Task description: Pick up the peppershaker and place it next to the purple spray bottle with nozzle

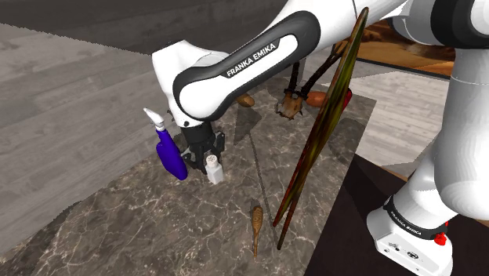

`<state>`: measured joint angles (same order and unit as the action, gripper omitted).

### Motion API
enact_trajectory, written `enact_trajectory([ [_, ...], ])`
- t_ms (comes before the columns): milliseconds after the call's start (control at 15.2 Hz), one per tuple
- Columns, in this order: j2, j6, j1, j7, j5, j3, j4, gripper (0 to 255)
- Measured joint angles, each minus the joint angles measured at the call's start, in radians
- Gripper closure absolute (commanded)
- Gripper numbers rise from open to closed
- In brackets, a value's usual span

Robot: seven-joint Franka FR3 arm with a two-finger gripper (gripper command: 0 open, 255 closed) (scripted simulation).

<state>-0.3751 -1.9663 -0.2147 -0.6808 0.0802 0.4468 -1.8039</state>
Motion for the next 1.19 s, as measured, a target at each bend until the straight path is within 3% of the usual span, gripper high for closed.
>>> enact_trajectory([
  [264, -0.001, -0.002, 0.000, -0.001, 0.001, 0.000, -0.001, 255],
  [330, -0.001, -0.003, 0.000, -0.001, 0.001, 0.000, -0.001, 0],
  [726, -0.001, -0.003, -0.001, -0.001, 0.001, 0.000, -0.001, 0],
  [1188, 0.020, 0.115, 0.002, 0.007, -0.011, 0.005, 0.097, 0],
])
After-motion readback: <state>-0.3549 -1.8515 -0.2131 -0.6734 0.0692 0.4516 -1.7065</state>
